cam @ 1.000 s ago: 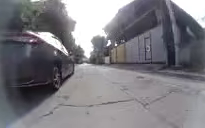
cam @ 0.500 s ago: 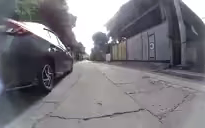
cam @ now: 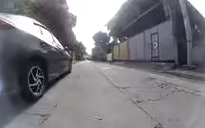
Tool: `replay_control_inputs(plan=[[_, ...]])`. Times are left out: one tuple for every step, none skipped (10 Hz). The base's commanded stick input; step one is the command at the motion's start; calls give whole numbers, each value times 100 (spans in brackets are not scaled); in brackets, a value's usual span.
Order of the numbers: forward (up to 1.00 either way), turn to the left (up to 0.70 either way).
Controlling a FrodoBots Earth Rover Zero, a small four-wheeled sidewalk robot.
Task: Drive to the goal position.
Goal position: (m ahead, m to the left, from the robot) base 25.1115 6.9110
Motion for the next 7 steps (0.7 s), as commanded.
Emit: replay_control_inputs(plan=[[85,0],[85,0],[85,0],[85,0],[89,2],[100,8],[100,2]])
